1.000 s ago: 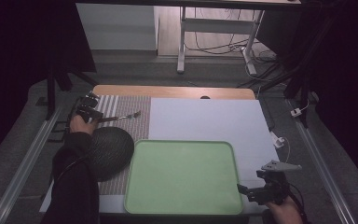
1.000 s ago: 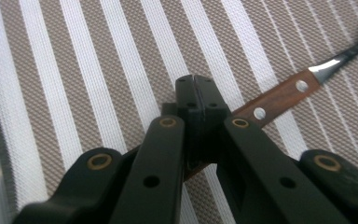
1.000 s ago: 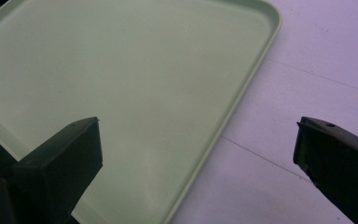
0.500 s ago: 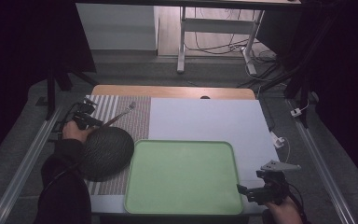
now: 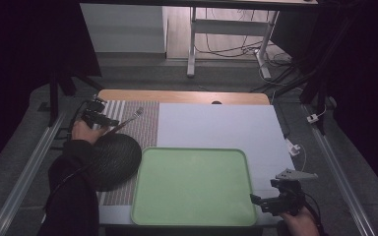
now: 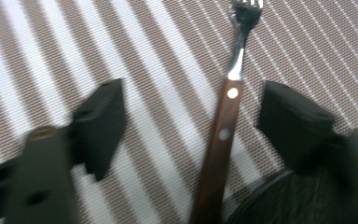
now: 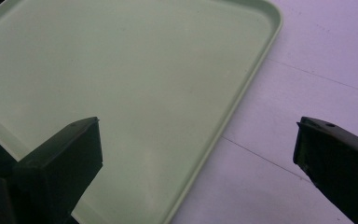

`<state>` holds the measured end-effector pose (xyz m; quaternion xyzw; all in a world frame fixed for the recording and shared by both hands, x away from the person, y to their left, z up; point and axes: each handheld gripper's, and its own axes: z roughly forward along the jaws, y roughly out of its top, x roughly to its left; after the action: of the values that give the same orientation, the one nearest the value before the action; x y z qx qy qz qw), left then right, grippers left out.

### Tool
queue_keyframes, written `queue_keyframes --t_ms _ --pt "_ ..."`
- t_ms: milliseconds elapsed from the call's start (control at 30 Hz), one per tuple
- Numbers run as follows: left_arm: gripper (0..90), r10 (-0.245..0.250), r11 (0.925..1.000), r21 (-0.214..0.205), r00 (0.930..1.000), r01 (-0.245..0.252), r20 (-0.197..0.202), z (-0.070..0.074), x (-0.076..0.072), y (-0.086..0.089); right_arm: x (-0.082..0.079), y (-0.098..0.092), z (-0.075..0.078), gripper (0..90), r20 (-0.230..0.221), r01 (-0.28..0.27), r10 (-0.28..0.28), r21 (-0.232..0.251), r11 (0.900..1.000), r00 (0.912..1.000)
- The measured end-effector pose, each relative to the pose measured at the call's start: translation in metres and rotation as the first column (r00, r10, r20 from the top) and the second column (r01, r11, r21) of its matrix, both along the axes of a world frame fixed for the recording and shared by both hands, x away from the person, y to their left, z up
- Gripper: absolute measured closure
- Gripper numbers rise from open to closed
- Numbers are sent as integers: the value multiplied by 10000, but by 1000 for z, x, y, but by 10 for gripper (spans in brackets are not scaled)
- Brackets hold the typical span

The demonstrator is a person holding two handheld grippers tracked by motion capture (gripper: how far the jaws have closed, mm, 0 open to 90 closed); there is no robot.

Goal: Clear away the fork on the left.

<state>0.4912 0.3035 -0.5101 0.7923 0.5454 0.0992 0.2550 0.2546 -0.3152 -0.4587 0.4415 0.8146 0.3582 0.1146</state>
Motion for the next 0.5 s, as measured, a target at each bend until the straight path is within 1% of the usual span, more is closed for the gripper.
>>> queue_keyframes --t_ms 33,67,133,200,267,300,400,433,467,500 --pt "120 -51 10000 71 9999 52 -99 -2 2 -4 0 0 0 13 9 4 -4 16 10000 10000" --pt "103 -50 9998 184 9997 54 -240 -4 5 -8 0 0 0 13 13 2 -2 18 10000 10000" --pt "47 -243 9996 165 9990 250 -371 -8 9 -14 0 0 0 13 9 2 -2 28 10000 10000" --pt "0 -235 9996 120 9988 240 -429 -12 12 -19 0 0 0 13 9 5 -5 39 10000 10000" --pt "0 -201 9993 300 9989 214 -422 -15 14 -23 0 0 0 13 10 1 -2 43 10000 10000" --pt "0 -209 9985 488 9988 230 -432 -17 15 -25 0 0 0 12 5 13 -13 59 10000 10000" --pt "0 -344 9930 1107 9974 413 -638 -22 18 -32 0 -1 0 13 4 12 -12 77 10000 10000" --pt "1 -422 9922 1143 9971 493 -635 -22 18 -33 0 -1 0 13 4 7 -7 94 10000 10000" --pt "13 -386 9934 1050 9972 452 -634 -22 17 -33 0 -1 0 13 8 8 -8 97 10000 10000" --pt "51 -420 9941 968 9971 480 -630 -21 17 -32 0 -1 0 13 9 12 -12 103 9999 10000"
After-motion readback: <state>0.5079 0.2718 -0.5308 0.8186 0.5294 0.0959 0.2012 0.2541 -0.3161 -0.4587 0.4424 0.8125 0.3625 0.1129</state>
